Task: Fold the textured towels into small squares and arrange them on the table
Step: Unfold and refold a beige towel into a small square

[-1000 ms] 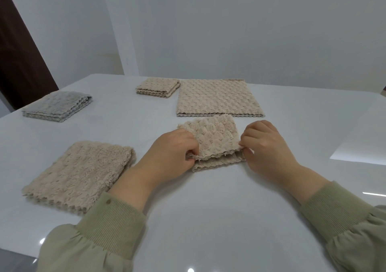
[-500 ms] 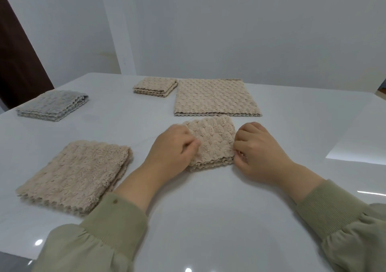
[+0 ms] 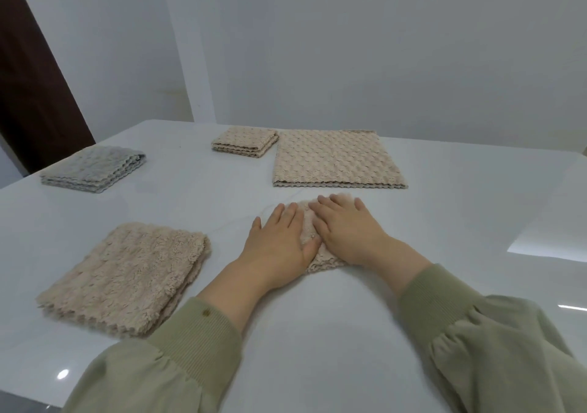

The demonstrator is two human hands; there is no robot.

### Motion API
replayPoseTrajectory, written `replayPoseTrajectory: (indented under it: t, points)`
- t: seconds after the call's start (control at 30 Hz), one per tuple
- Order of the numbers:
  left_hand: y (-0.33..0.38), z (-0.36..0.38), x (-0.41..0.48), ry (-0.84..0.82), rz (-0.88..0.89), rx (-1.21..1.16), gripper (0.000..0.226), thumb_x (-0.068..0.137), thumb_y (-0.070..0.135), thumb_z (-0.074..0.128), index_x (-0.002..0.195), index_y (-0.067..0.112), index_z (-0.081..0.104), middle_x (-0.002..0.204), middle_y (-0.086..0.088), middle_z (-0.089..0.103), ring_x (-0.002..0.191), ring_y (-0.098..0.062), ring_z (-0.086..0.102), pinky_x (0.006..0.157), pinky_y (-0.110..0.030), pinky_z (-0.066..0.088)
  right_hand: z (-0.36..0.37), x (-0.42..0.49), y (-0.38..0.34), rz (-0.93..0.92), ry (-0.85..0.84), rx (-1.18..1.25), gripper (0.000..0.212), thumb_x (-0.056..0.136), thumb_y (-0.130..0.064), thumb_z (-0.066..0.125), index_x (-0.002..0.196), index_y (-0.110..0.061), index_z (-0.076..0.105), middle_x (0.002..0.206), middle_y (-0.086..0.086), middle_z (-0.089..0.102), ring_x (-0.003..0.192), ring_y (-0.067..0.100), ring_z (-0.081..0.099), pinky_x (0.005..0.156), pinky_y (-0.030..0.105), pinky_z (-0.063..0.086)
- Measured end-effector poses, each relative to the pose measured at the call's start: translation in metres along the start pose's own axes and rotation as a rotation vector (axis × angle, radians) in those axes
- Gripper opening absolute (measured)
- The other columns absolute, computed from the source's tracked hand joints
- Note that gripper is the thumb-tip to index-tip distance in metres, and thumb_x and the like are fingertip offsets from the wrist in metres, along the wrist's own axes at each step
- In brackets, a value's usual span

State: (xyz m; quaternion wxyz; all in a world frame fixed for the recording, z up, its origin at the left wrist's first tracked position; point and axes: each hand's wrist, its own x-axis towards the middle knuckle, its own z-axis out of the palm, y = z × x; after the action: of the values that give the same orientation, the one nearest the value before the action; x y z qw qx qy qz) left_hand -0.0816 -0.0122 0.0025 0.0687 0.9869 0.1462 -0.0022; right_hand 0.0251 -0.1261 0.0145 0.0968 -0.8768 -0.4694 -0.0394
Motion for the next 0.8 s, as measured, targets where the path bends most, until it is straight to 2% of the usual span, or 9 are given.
replayPoseTrajectory:
  t: [0.03,0.1,0.37,0.43,0.5,0.57,0.63,0.73,0.8]
  points:
    - [-0.001,-0.002,0.001,-0.027,-0.003,0.016,0.069,0.096,0.055,0.018,0.151,0.017,0.002,0.159,0.004,-0.004,0.146,-0.014,-0.005,0.117,-0.047,0.004,0.004,0.001,0.002,0.053,-0.084,-0.005,0.049,0.102,-0.035,0.020,0.148,-0.020,0.025,0.157,-0.002,0.020,0.145,0.018,0.013,0.116,0.047,0.006]
    - [-0.001,-0.008,0.002,-0.070,-0.003,0.047,0.068,0.096,0.053,0.018,0.151,0.016,0.002,0.159,0.003,-0.003,0.146,-0.014,-0.004,0.117,-0.047,0.005,0.007,0.001,0.007,0.101,-0.133,0.006,0.051,0.101,-0.037,0.017,0.151,-0.023,0.016,0.159,-0.006,0.010,0.146,0.014,0.005,0.116,0.049,0.001]
    - [0.005,-0.019,0.005,-0.090,-0.026,0.044,0.060,0.099,0.045,0.017,0.150,0.015,0.010,0.159,0.003,0.004,0.146,-0.015,0.002,0.117,-0.050,0.007,0.002,-0.004,0.018,0.249,-0.163,0.105,0.052,0.102,-0.035,0.015,0.151,-0.021,0.011,0.159,-0.007,0.003,0.146,0.013,0.002,0.116,0.049,0.001]
    - [0.008,-0.018,0.006,-0.044,-0.053,0.029,0.056,0.099,0.042,0.018,0.147,0.013,0.021,0.157,0.000,0.016,0.144,-0.018,0.012,0.115,-0.053,0.010,0.002,-0.004,0.020,0.266,-0.167,0.117,0.052,0.102,-0.035,0.015,0.152,-0.020,0.010,0.160,-0.006,0.001,0.146,0.014,0.003,0.116,0.049,0.002]
    - [0.015,-0.018,0.010,0.039,-0.099,0.003,0.048,0.099,0.036,0.019,0.136,0.012,0.038,0.146,-0.004,0.036,0.136,-0.021,0.027,0.112,-0.056,0.014,0.003,-0.004,0.019,0.264,-0.158,0.105,0.053,0.102,-0.035,0.015,0.152,-0.019,0.009,0.160,-0.005,0.000,0.146,0.015,0.003,0.116,0.049,0.002]
    - [0.023,-0.018,0.015,0.161,-0.138,-0.029,0.042,0.098,0.033,0.020,0.126,0.012,0.045,0.136,-0.005,0.047,0.131,-0.024,0.034,0.111,-0.057,0.016,0.005,-0.004,0.018,0.266,-0.145,0.102,0.053,0.102,-0.034,0.016,0.152,-0.019,0.009,0.160,-0.004,0.001,0.146,0.015,0.004,0.116,0.049,0.003]
    - [0.025,-0.015,0.021,0.238,-0.109,-0.064,0.045,0.098,0.034,0.021,0.137,0.015,0.037,0.148,-0.006,0.036,0.139,-0.025,0.022,0.113,-0.056,0.011,0.006,-0.004,0.019,0.266,-0.136,0.116,0.052,0.102,-0.034,0.016,0.152,-0.019,0.010,0.160,-0.004,0.001,0.146,0.015,0.004,0.116,0.049,0.003]
    - [0.019,-0.007,0.027,0.092,-0.010,-0.035,0.055,0.099,0.040,0.018,0.150,0.022,0.010,0.160,0.001,-0.003,0.146,-0.022,-0.007,0.116,-0.052,0.001,0.007,-0.003,0.023,0.282,-0.127,0.176,0.051,0.102,-0.032,0.018,0.151,-0.019,0.013,0.160,-0.004,0.004,0.146,0.014,0.006,0.116,0.049,0.003]
    - [0.014,-0.005,0.029,0.013,-0.006,-0.026,0.058,0.099,0.044,0.016,0.151,0.023,0.003,0.159,0.002,-0.008,0.145,-0.022,-0.011,0.116,-0.051,-0.001,0.007,0.001,0.029,0.324,-0.104,0.212,0.050,0.101,-0.030,0.019,0.150,-0.018,0.017,0.158,-0.002,0.014,0.145,0.015,0.010,0.115,0.049,0.004]
